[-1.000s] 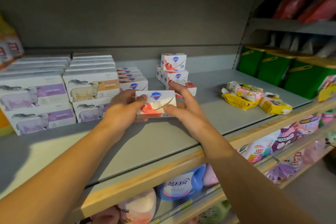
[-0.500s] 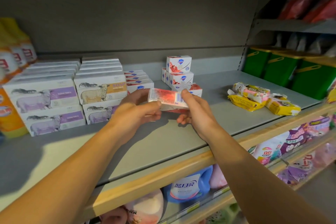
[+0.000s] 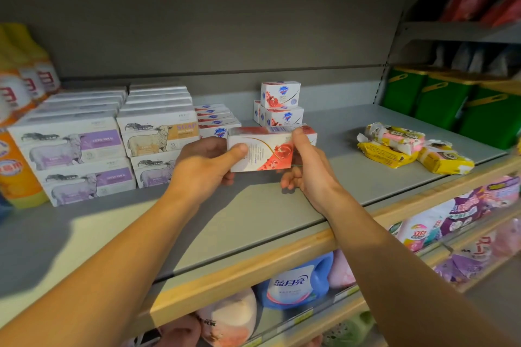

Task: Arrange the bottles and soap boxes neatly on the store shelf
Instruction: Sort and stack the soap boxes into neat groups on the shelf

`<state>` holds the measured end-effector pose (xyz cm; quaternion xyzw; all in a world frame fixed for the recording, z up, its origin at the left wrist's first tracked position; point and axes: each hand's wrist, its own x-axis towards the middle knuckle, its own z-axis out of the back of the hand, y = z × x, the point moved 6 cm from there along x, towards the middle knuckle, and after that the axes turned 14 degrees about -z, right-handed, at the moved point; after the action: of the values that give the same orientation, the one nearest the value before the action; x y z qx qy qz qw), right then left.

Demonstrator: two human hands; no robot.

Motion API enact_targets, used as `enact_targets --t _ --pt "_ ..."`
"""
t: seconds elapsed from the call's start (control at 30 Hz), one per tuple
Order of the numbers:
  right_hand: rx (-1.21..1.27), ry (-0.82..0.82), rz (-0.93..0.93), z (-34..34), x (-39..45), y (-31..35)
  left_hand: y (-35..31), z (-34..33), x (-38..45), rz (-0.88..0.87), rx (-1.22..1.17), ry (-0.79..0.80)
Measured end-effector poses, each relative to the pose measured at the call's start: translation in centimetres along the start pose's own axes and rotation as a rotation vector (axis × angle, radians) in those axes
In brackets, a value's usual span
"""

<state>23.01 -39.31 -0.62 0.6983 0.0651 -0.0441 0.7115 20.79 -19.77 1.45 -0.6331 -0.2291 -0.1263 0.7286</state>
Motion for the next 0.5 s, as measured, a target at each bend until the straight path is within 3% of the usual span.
enact_targets --t 0.2,0.37,0.5 --pt "0.081 0.054 0.002 0.2 0.4 -0.1 -0.3 -0.7 -0.1 -0.067 -0.065 0.112" --pt "0.112 0.08 0.074 0.2 0.4 -0.1 0.8 -1.6 -0.2 0.094 -0.362 0.156" --pt "-0.012 0.073 0.152 -0.3 -0.3 0.3 1.2 -1.0 0.1 0.034 -0.191 0.037"
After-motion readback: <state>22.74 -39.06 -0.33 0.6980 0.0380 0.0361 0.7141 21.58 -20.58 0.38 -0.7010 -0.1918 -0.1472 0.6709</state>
